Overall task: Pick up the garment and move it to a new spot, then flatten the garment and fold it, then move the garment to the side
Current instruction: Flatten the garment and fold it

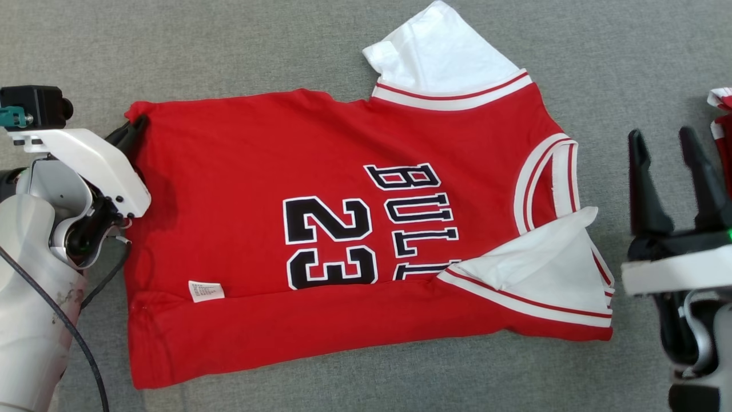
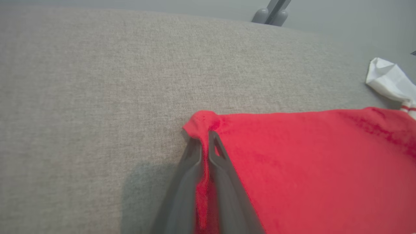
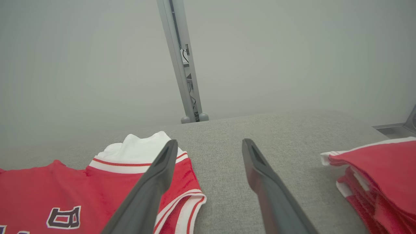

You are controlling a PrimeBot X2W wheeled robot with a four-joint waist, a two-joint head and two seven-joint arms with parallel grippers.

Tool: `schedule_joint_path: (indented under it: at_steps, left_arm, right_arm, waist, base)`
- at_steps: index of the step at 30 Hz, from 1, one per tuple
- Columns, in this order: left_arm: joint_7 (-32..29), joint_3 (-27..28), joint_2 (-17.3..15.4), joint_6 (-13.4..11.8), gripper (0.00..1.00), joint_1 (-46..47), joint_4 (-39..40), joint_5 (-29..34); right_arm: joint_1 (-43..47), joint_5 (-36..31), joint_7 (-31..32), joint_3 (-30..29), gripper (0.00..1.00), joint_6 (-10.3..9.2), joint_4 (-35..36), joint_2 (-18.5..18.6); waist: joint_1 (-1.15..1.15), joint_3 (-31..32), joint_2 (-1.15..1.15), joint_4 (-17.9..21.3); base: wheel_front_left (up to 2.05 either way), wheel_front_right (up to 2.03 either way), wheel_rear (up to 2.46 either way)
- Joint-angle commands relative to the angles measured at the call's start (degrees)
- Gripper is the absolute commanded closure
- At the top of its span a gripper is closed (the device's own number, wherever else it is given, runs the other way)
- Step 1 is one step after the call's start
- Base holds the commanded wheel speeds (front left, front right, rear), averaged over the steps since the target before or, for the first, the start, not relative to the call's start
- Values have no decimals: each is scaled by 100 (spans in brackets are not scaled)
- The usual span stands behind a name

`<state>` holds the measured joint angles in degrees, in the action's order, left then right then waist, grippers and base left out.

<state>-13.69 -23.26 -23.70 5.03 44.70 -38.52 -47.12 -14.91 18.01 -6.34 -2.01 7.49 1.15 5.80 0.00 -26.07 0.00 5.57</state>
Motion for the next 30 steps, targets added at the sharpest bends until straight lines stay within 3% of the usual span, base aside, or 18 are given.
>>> schedule_joint_path:
  at_steps: [1,9,12,17,23,30]
  left_arm:
    - [68,0,1,32,100,112,-30,-40]
    - [180,-189,222,143,100,340,-215,-5]
    - [226,-348,427,184,100,547,-246,36]
    - [296,-566,686,224,100,810,-297,54]
    - [367,-843,908,238,100,1143,-354,61]
    - [484,-1125,1066,241,100,1355,-305,-62]
  right_arm:
    - [-133,65,-13,-39,0,1,-22,84]
    - [-1482,532,239,-195,0,1,-755,791]
    - [-2396,868,549,188,0,1,-1512,1269]
    - [-3413,1162,1061,1093,0,1,-2506,1739]
    - [-4356,1445,1552,2383,0,1,-3286,2070]
    - [-4986,1826,1930,3358,0,0,-3903,2203]
  waist:
    - [0,-2,0,-19]
    - [0,-87,0,-315]
    - [0,-200,0,-605]
    - [0,-368,0,-979]
    - [0,-629,0,-1352]
    - [0,-833,0,-1550]
  base:
    - [0,0,0]
    - [0,0,0]
    - [0,0,0]
    - [0,0,0]
    - [0,0,0]
    - [0,0,0]
